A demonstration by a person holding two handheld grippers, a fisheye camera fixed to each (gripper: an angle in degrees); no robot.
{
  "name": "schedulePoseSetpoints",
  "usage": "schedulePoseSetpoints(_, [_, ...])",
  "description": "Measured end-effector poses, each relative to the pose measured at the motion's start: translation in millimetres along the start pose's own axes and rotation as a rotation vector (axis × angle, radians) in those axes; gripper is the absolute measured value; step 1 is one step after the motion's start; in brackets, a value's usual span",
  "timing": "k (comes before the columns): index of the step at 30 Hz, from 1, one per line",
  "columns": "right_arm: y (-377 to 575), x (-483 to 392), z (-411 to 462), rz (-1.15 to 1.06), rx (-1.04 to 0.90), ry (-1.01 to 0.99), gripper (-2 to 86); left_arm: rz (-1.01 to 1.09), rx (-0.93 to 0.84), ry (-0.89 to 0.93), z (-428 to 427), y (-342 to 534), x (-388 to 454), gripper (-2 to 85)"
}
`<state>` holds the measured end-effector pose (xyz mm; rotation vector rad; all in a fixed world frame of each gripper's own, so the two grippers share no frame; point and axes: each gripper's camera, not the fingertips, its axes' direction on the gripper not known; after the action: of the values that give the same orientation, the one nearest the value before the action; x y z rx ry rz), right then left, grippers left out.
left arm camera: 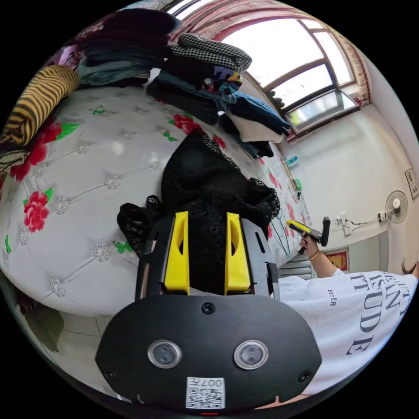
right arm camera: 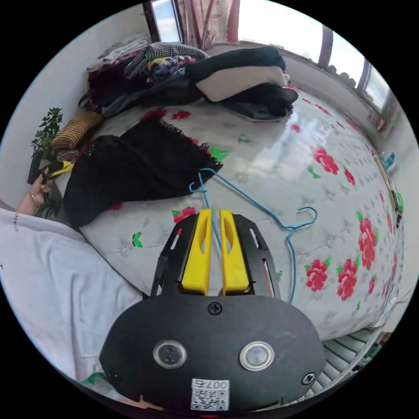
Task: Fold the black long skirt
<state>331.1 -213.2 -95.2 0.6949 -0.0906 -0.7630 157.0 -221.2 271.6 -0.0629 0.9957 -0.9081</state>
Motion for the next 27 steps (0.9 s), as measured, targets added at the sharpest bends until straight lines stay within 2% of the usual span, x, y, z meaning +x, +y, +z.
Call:
schedulePoseSetpoints(3, [-14.4, -48.0, 76.1, -0.1, -0.158, -0.011, 0.3, -0.031, -0.05, -0.053, 25.9, -1.9, -1.8, 12.1])
schedulePoseSetpoints(5, [-10.4, -33.4, 81.8, -0.092, -0.1, 0.048, 0.1, -0.073, -0.082, -0.09, 39.0, 0.3, -4.7, 12.1])
schedulePoseSetpoints(7, [-12.4, 12.5, 87.1, -0.007, -0.182, 0.199, 0.0, -0.1, -0.069, -0.102, 38.3, 4.0, -6.6, 12.0])
schedulePoseSetpoints(8, [-10.7, 57.9, 89.6, 0.104, -0.235, 0.358, 0.1, -0.116, -0.054, -0.105, 34.9, 6.9, -7.8, 12.0])
schedulePoseSetpoints(9, [-8.0, 83.5, 88.9, 0.166, -0.262, 0.433, 0.1, -0.124, -0.05, -0.107, 32.9, 8.2, -8.3, 12.0])
schedulePoseSetpoints(10, [-0.8, 136.1, 79.3, 0.325, -0.308, 0.544, 0.4, -0.143, -0.041, -0.119, 27.8, 10.5, -9.1, 12.0])
schedulePoseSetpoints(12, [7.2, 188.8, 44.9, 0.479, -0.271, 0.593, 1.1, -0.154, -0.017, -0.149, 17.8, 12.6, -7.5, 12.0])
schedulePoseSetpoints(15, [-7.9, 186.5, -10.6, 0.421, -0.072, 0.444, 4.4, -0.133, 0.011, -0.213, 8.2, 11.8, -2.1, 12.1])
schedulePoseSetpoints(17, [-30.6, 127.1, -32.4, 0.223, 0.077, 0.153, 7.3, -0.126, -0.006, -0.23, 14.4, 5.9, -1.7, 12.8])
schedulePoseSetpoints(18, [-36.0, 107.5, -35.2, 0.171, 0.11, 0.069, 8.0, -0.126, -0.015, -0.227, 17.5, 3.5, -2.2, 13.1])
schedulePoseSetpoints(20, [-56.4, 21.9, -35.8, -0.006, 0.202, -0.215, 10.8, -0.102, -0.066, -0.222, 35.3, -7.2, -3.4, 13.1])
schedulePoseSetpoints(23, [-86.1, -78.4, -20.5, -0.174, 0.203, -0.393, 12.3, -0.108, -0.188, -0.213, 65.9, -15.5, -7.6, 10.9])
schedulePoseSetpoints(27, [-118.5, -163.4, 23.4, -0.267, 0.002, -0.379, 11.0, -0.133, -0.123, -0.092, 51.2, -7.2, -0.7, 2.3])
